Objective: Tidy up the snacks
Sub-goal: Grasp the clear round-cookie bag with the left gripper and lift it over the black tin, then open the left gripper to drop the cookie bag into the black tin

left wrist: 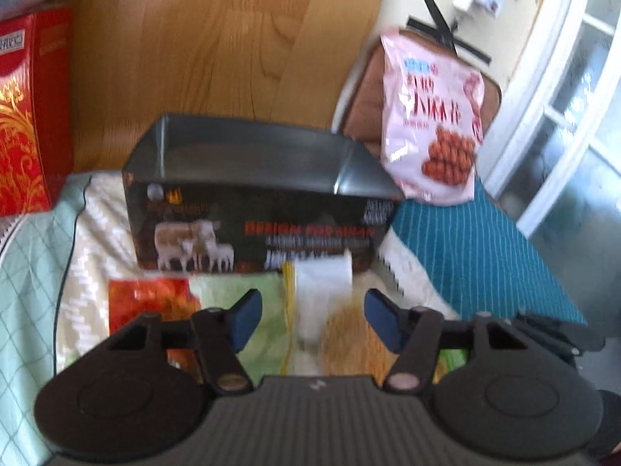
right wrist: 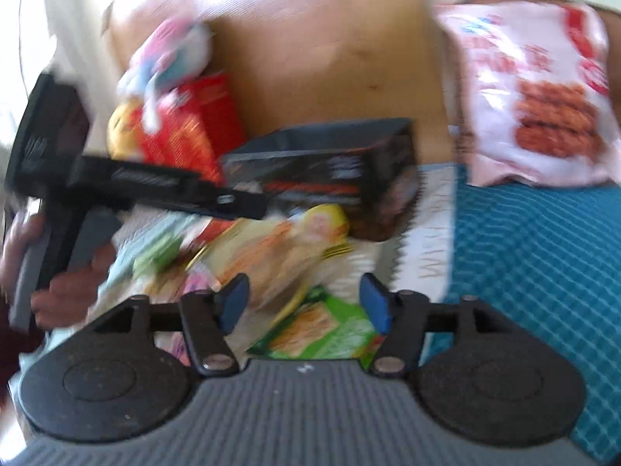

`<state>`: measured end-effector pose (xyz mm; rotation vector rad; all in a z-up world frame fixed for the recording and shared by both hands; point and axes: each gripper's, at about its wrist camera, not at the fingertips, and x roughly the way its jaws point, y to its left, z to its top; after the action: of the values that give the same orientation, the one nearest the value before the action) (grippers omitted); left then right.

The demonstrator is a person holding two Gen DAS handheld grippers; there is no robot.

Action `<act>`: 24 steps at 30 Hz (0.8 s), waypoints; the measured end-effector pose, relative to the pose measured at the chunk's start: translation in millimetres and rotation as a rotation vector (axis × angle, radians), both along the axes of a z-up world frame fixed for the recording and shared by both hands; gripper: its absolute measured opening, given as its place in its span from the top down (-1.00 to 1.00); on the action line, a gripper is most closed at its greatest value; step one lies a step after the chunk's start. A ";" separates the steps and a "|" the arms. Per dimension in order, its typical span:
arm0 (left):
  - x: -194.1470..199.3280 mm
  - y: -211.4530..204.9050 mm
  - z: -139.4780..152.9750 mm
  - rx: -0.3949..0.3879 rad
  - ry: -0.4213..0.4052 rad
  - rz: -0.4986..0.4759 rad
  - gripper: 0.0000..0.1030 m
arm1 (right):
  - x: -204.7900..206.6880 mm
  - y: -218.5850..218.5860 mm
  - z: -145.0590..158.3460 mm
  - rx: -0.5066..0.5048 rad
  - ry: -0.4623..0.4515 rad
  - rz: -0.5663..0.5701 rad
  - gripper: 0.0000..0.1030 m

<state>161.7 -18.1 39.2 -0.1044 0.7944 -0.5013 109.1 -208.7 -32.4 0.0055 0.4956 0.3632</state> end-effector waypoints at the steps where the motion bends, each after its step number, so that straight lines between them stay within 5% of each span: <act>1: -2.7 0.8 -1.9 0.006 0.009 -0.006 -0.15 | -0.5 7.8 -1.9 -0.043 -0.014 0.018 -0.44; 5: -12.8 7.5 -10.1 -0.034 0.051 -0.035 -0.02 | 0.3 37.5 -15.2 -0.209 -0.054 0.078 -0.40; 8: -16.9 7.6 -6.1 -0.079 0.067 -0.047 0.06 | 1.7 49.1 -21.2 -0.289 -0.102 0.074 0.01; 13: -21.2 13.5 32.5 -0.126 -0.046 -0.035 0.07 | 0.9 45.5 4.8 -0.212 -0.173 0.065 0.05; 18: 17.2 7.8 61.6 -0.116 -0.144 0.043 -0.02 | 31.7 53.2 38.0 -0.195 -0.281 0.047 0.05; 24: 78.1 3.9 42.5 -0.133 -0.079 0.152 -0.02 | 103.1 58.1 44.3 -0.162 -0.218 -0.004 0.02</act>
<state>239.8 -14.2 81.8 -0.2648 0.6701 -0.4116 212.2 -150.6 12.0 -0.1882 0.3075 0.3141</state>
